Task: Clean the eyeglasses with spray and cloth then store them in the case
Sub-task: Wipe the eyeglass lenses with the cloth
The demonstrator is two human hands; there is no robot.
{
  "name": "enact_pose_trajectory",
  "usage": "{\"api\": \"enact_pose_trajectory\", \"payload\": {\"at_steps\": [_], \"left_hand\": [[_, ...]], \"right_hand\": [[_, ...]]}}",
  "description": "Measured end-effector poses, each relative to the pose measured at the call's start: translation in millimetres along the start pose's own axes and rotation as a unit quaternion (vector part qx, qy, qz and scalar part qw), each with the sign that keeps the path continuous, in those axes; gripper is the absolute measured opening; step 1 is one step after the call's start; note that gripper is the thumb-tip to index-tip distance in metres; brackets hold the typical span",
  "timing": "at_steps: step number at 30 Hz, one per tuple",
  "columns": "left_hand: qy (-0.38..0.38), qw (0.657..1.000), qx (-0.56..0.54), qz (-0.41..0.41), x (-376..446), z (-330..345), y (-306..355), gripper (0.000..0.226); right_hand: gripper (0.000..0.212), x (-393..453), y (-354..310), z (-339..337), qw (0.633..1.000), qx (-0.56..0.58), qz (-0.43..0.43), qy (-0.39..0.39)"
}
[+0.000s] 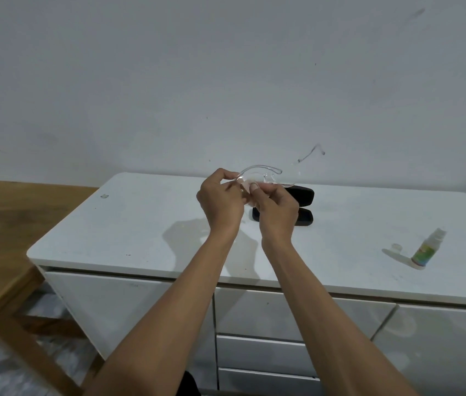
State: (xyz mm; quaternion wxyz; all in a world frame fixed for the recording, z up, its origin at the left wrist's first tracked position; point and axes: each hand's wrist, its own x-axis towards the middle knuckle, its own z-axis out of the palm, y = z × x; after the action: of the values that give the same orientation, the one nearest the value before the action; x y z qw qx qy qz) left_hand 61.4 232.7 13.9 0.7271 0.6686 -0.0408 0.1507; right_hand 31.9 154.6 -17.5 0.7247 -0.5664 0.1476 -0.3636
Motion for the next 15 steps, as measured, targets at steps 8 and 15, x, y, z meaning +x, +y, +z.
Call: {"api": "enact_pose_trajectory", "payload": {"at_steps": [8, 15], "left_hand": [[-0.011, 1.0, -0.022, 0.017, -6.4, 2.5, 4.7, 0.012], [0.002, 0.999, -0.038, 0.016, -1.8, 3.1, 6.0, 0.015]], "right_hand": [[0.016, -1.8, -2.6, 14.1, 0.995, -0.011, -0.061, 0.08], [0.02, 9.7, -4.3, 16.9, 0.998, -0.014, -0.044, 0.035]]}}
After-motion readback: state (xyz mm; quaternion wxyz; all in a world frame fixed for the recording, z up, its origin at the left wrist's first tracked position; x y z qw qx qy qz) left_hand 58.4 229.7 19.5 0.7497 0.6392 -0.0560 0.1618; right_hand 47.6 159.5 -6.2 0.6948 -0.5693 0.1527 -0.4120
